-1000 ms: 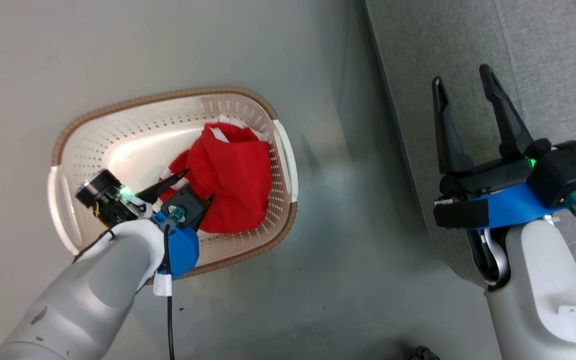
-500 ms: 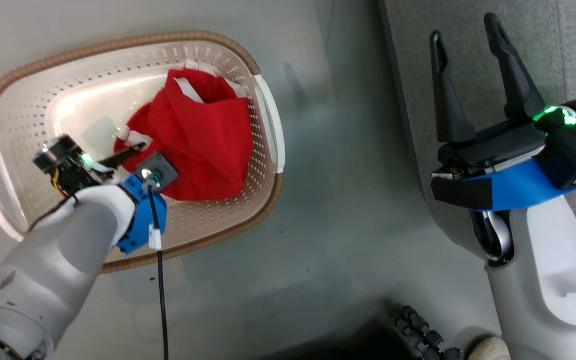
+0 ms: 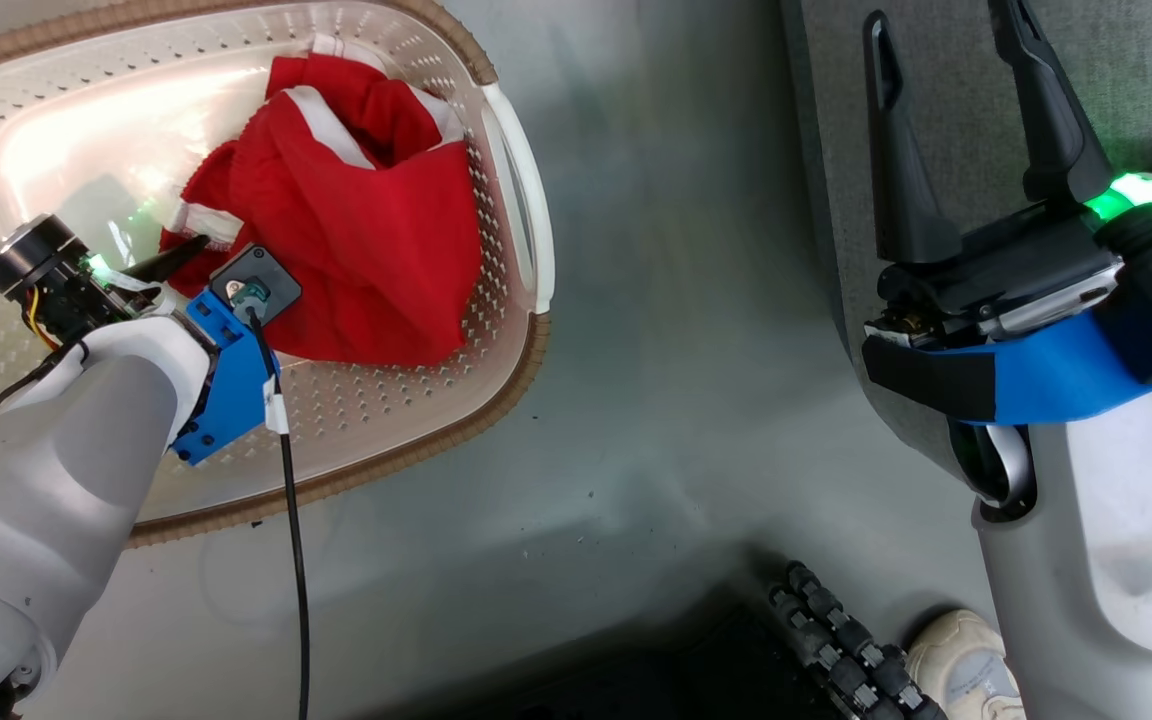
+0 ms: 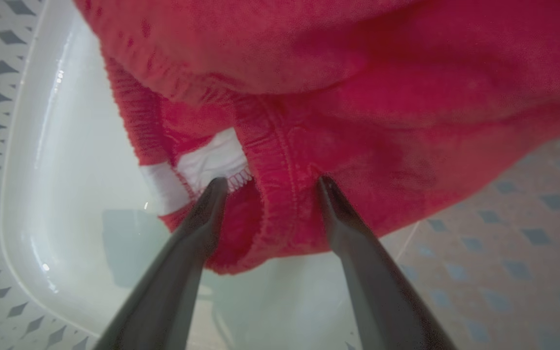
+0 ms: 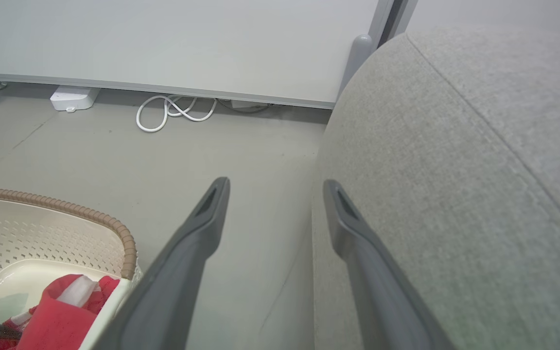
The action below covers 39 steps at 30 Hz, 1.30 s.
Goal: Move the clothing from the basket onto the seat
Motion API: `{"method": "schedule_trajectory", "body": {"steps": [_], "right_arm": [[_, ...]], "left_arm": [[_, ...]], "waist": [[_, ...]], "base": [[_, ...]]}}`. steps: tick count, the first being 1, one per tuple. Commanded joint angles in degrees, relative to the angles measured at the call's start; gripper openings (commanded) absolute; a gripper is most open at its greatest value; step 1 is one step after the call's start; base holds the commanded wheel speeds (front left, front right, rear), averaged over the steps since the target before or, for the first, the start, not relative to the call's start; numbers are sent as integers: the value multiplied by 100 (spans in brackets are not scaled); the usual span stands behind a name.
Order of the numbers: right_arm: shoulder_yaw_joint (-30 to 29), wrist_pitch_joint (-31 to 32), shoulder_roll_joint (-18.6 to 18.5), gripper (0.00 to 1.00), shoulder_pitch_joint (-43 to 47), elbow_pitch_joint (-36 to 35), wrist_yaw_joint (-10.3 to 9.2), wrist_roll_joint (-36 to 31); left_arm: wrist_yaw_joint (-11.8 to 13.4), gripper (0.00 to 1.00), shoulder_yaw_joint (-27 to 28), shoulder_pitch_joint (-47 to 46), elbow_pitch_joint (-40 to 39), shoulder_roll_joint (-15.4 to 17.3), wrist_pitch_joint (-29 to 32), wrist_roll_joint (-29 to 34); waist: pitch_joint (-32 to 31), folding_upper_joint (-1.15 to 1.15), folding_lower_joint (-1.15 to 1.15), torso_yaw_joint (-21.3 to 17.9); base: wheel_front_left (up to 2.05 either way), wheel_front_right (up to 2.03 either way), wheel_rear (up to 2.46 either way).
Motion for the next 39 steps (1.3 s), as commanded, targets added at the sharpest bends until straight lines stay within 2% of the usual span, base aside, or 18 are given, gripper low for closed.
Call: {"method": "schedule_trajectory", "body": {"steps": [1, 5, 6, 7, 9, 15, 22, 39], "right_arm": [[-20, 3, -1, 100, -41, 36, 1, 16], [-42, 4, 6, 100, -16, 7, 1, -2], [-47, 4, 6, 100, -13, 2, 1, -6], [-51, 4, 7, 100, -14, -5, 1, -9], [-62, 4, 10, 100, -27, -15, 1, -15], [-69, 4, 15, 100, -74, -36, 1, -16], [-132, -1, 13, 100, -70, -21, 0, -5], [-241, -1, -121, 100, 63, 156, 1, -48]], "left_arm": [[-5, 100, -20, -125, 45, 33, 51, 50], [-6, 100, -21, -93, 109, -14, 303, 71], [-6, 85, -21, -76, 129, -15, 396, 66], [-6, 47, -20, -61, 128, -14, 472, 86], [-6, 0, -22, -40, 90, -17, 556, 70], [-6, 0, -23, 29, -34, 21, 744, 137], [-6, 0, -20, 34, -242, -11, 685, -86], [-6, 0, -21, 350, -1037, -528, 55, -626]], "waist": [[62, 0, 0, -24], [100, 0, 0, -20], [104, 0, 0, -19], [106, 0, 0, -20], [105, 0, 0, -18], [83, 0, 0, -28], [-27, 0, 0, 22], [-908, 0, 0, 496]], "base": [[0, 0, 0], [0, 0, 0], [0, 0, 0], [0, 0, 0], [0, 0, 0], [0, 0, 0], [0, 0, 0], [0, 0, 0]]}}
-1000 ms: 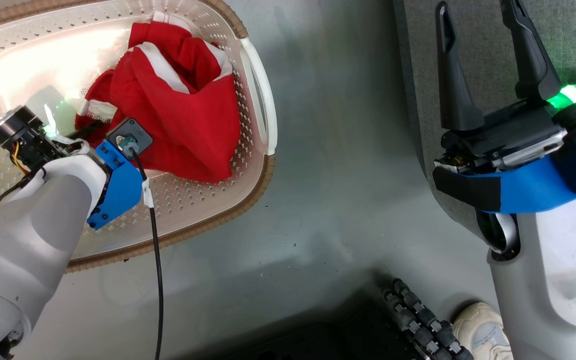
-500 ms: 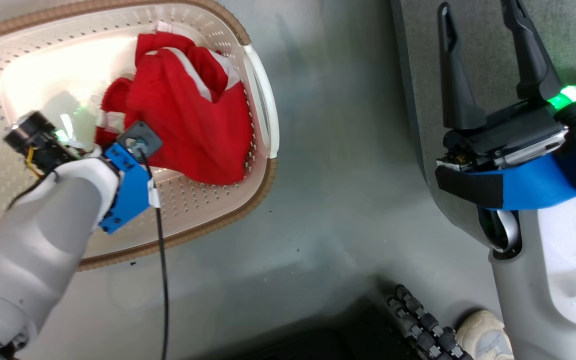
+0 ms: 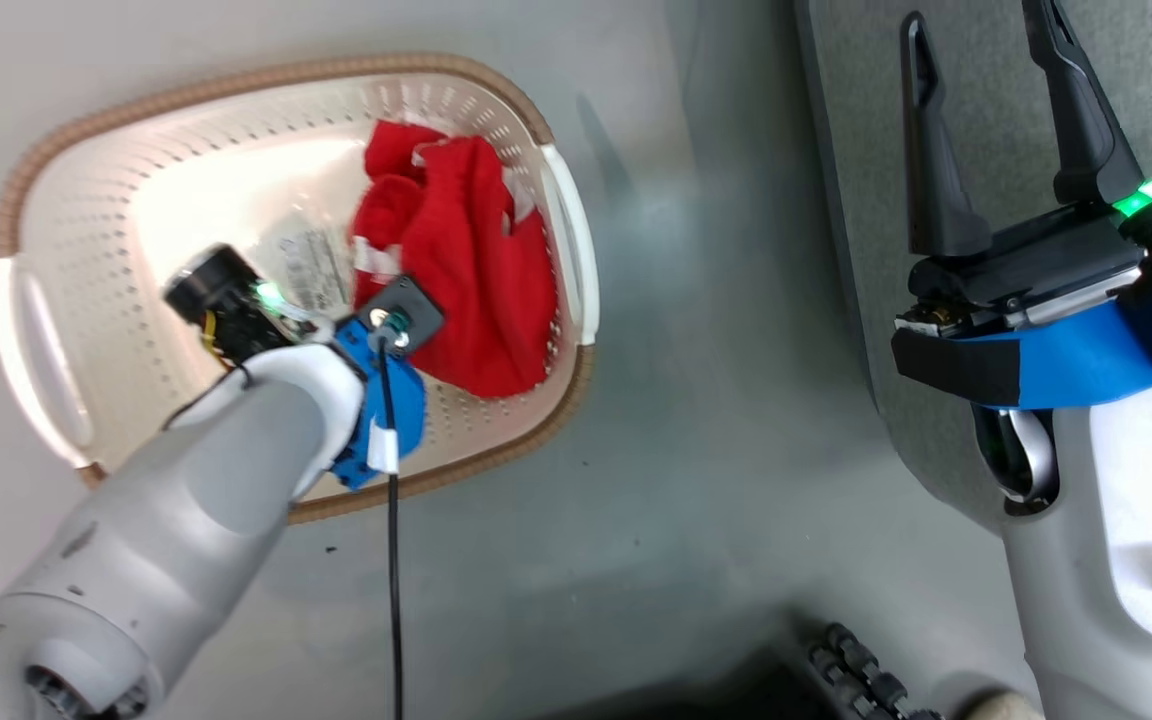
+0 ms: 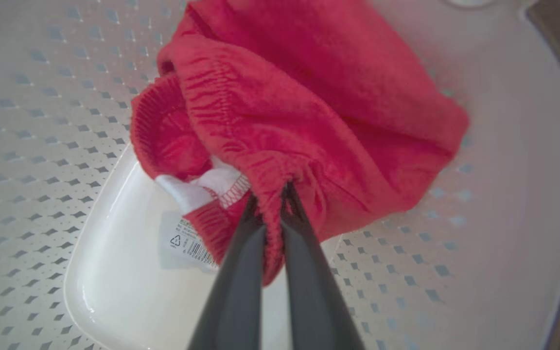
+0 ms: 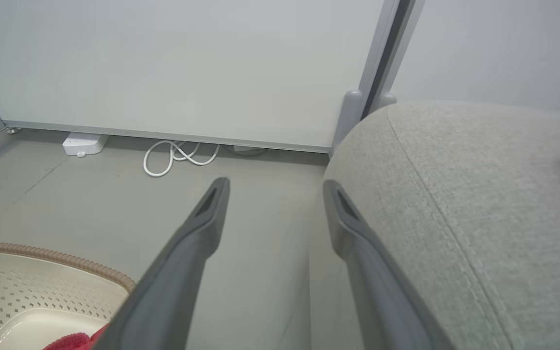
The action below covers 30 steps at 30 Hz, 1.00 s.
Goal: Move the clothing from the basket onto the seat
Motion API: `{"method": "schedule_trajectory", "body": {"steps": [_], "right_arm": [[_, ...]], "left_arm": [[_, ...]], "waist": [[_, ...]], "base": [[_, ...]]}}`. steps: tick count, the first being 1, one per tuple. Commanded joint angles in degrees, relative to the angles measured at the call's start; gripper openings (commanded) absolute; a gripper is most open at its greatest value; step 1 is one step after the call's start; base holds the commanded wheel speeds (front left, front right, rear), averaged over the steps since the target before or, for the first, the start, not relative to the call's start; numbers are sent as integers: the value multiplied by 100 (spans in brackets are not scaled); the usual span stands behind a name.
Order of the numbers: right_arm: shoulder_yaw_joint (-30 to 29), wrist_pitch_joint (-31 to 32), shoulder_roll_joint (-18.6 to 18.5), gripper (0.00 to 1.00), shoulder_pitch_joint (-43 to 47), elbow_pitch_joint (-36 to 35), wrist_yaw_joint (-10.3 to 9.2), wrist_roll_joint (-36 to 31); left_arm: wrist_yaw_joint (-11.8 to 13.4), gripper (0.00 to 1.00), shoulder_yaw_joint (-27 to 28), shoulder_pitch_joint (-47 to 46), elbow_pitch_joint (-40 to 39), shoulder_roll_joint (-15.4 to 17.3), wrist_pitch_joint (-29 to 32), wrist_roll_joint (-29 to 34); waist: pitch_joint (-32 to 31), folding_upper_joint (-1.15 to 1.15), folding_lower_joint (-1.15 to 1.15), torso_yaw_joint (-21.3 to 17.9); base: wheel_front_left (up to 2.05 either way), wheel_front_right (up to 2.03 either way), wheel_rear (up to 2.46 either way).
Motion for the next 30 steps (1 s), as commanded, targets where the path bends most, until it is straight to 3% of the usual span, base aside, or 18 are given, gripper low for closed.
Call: {"method": "schedule_trajectory", "body": {"steps": [1, 15, 24, 30], "right_arm": [[-23, -5, -54, 100, 60, 29, 1, 7], [-203, -6, -243, 100, 448, 342, 1, 57], [-254, -5, -299, 100, 808, 592, 1, 130], [-290, -5, -340, 100, 1078, 718, 1, 174]], "left_arm": [[-6, 0, -19, 42, -45, -43, -69, -31], [-6, 0, -18, 425, -278, -498, -1002, -597], [-6, 0, -15, 651, -590, -565, -1244, -985], [-6, 0, 462, 872, -1148, -511, -1244, -927]], "waist": [[-182, 0, 0, 123], [-1374, 0, 0, 667], [-2252, 0, 0, 911], [-2756, 0, 0, 1030]], "base": [[0, 0, 0], [0, 0, 0], [0, 0, 0], [0, 0, 0]]}}
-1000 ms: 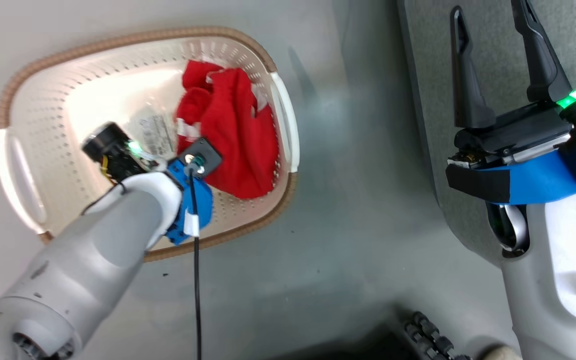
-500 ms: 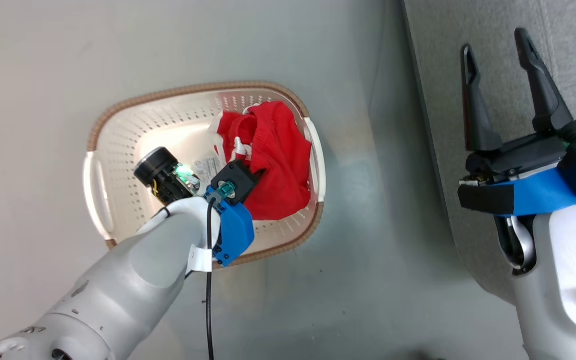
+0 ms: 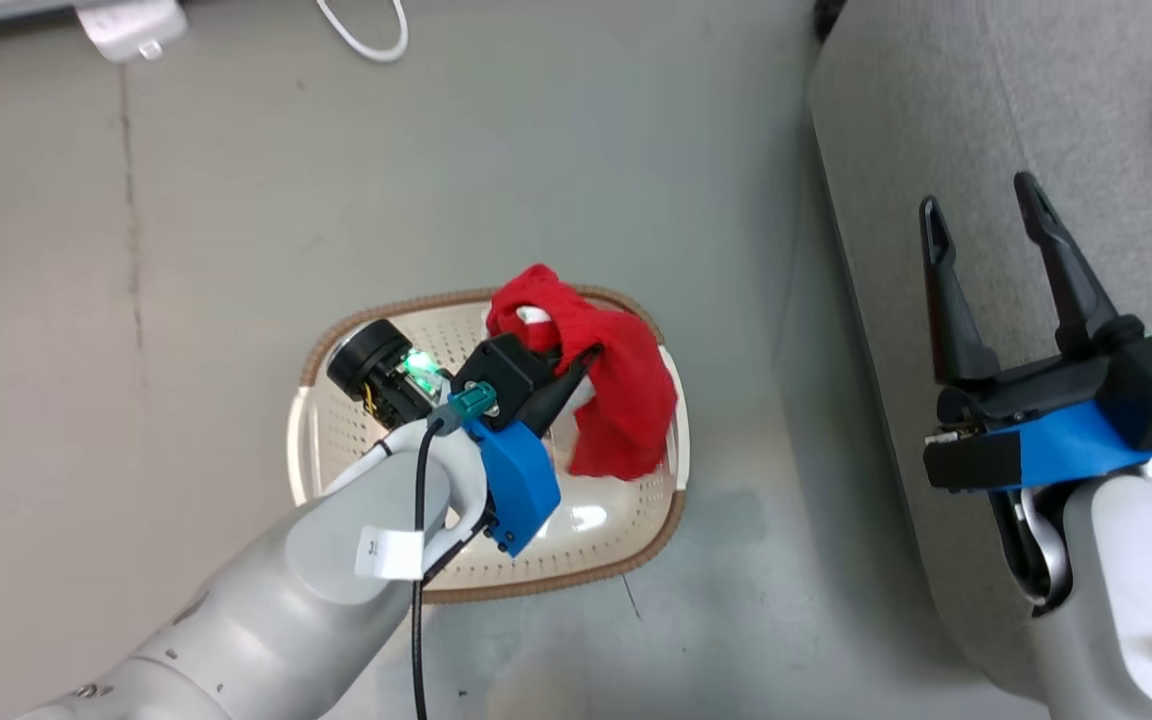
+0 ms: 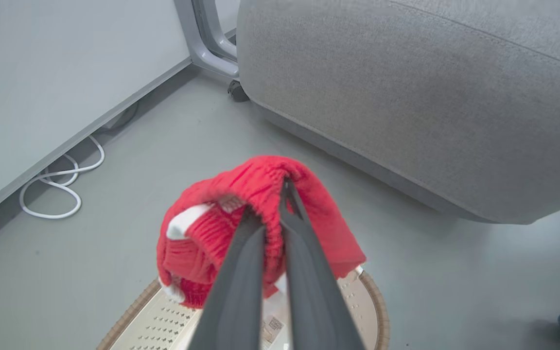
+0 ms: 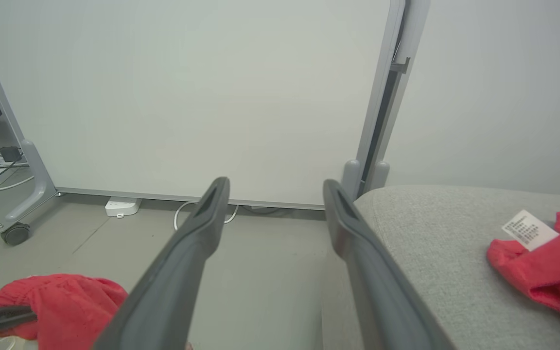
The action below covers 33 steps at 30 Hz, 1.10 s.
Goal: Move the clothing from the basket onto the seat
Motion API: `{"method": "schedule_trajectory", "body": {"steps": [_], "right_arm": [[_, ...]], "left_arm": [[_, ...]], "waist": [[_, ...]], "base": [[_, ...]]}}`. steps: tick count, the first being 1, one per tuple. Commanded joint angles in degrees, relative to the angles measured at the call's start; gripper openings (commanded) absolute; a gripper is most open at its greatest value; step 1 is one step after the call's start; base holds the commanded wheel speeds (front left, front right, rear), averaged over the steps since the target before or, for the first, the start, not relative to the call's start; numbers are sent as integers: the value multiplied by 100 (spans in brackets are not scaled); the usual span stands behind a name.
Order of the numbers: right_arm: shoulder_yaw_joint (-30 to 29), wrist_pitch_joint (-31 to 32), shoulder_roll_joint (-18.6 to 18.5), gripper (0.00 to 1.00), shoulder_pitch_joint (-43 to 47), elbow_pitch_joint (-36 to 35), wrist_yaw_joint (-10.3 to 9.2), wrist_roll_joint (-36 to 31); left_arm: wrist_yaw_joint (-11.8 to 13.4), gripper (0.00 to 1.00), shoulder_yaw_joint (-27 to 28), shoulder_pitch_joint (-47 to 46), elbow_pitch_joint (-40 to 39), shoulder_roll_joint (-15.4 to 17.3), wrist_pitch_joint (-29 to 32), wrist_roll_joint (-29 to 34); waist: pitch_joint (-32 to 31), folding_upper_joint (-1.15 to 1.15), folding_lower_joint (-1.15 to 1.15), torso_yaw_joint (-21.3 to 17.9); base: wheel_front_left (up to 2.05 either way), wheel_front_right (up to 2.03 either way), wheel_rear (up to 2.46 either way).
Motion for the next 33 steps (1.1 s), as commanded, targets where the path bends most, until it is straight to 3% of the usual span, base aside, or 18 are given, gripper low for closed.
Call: {"method": "schedule_trajectory", "body": {"steps": [1, 15, 24, 33], "right_arm": [[-17, -5, -35, 100, 120, 37, 1, 38], [-98, -5, -43, 100, 687, 243, 1, 143], [-62, -5, 22, 100, 911, 314, 1, 185], [-95, -5, 127, 100, 1136, 357, 1, 248]], "left_arm": [[-6, 0, 117, 122, -103, 33, -26, 61], [33, 0, 1391, 472, -1120, -90, -27, 682], [21, 0, 1726, 306, -1410, -279, -28, 907], [14, 0, 1859, 135, -1567, -260, -27, 1040]], "waist": [[-298, 0, 1, 116], [-1324, 0, 1, 347], [-1722, 0, 1, 397], [-2061, 0, 1, 314]], "base": [[0, 0, 0], [0, 0, 0], [0, 0, 0], [0, 0, 0]]}}
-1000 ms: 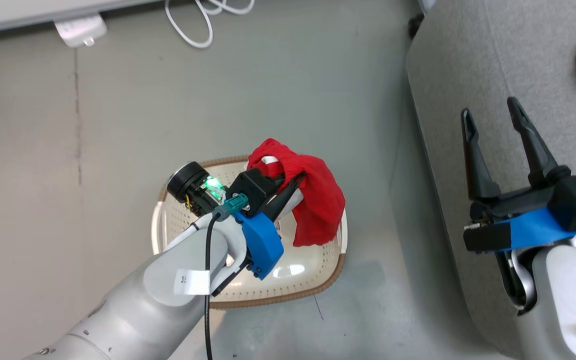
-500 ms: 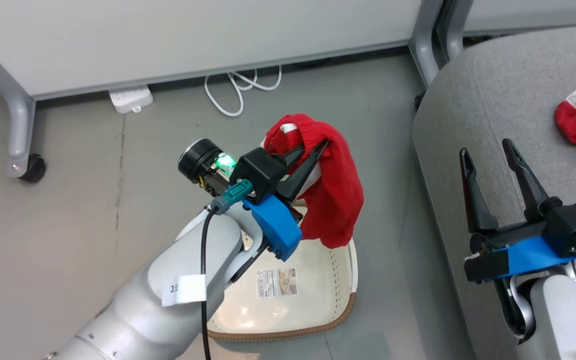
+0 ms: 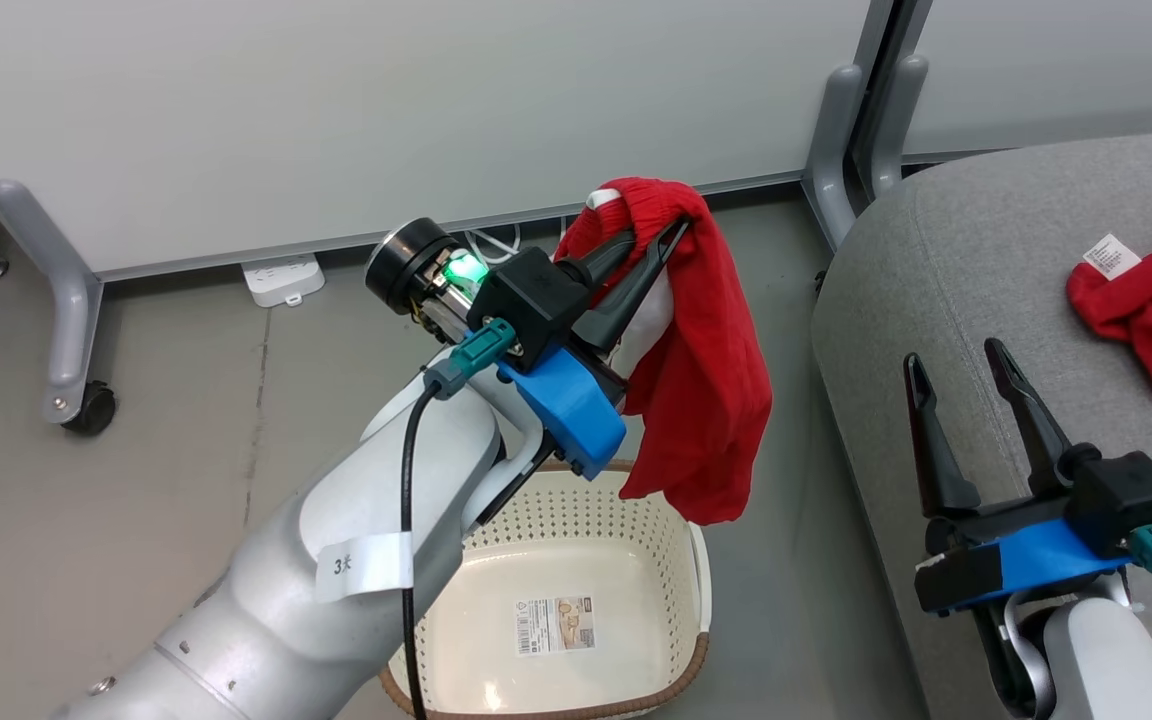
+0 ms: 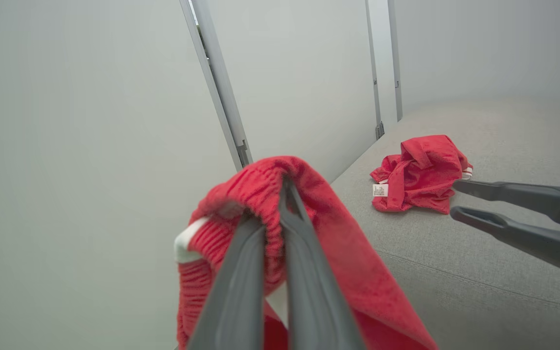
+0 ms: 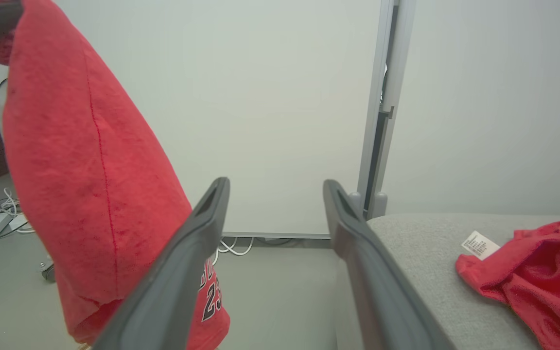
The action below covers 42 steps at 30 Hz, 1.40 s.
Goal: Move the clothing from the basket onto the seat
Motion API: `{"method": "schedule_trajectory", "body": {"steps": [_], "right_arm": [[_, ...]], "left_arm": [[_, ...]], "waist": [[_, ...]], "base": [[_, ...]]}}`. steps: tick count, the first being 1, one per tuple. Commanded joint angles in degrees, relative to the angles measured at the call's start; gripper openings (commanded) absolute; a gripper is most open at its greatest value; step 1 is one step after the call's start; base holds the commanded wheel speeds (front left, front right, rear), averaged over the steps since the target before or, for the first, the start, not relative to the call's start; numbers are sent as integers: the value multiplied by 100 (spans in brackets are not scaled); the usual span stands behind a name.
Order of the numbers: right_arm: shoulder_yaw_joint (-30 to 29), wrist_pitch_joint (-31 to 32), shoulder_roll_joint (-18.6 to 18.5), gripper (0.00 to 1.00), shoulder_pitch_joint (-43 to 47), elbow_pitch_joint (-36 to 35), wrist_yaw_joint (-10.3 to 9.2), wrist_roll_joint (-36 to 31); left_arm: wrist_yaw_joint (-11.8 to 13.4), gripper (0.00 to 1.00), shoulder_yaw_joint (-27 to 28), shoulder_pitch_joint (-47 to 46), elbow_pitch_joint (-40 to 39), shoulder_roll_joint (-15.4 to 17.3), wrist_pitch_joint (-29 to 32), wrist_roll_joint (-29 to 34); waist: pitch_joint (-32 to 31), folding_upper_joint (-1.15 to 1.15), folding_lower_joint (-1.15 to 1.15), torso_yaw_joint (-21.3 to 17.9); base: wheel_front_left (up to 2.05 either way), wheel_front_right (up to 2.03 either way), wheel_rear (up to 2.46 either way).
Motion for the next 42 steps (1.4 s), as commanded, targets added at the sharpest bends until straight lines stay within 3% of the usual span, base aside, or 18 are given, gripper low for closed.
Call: {"method": "schedule_trajectory", "body": {"steps": [1, 22, 34, 42], "right_arm": [[-12, -5, 13, 100, 105, 10, 1, 24], [262, -5, 142, 100, 58, -196, 1, 39], [1175, -4, 189, 100, -385, -597, 1, 149], [1702, -4, 198, 100, -932, -17, 1, 101]], "left_arm": [[-13, 0, 27, -72, -10, 20, -27, -10], [51, 0, -79, -11, -33, 145, 0, -99], [79, 0, -104, -103, 10, 137, -4, -133], [85, 0, -121, -189, -27, 74, -12, -95]], "waist": [[-44, -1, 1, -17], [-141, -1, 1, 22], [-40, -1, 1, 51], [80, -1, 1, 119]], "base": [[0, 0, 0], [0, 0, 0], [0, 0, 0], [0, 0, 0]]}}
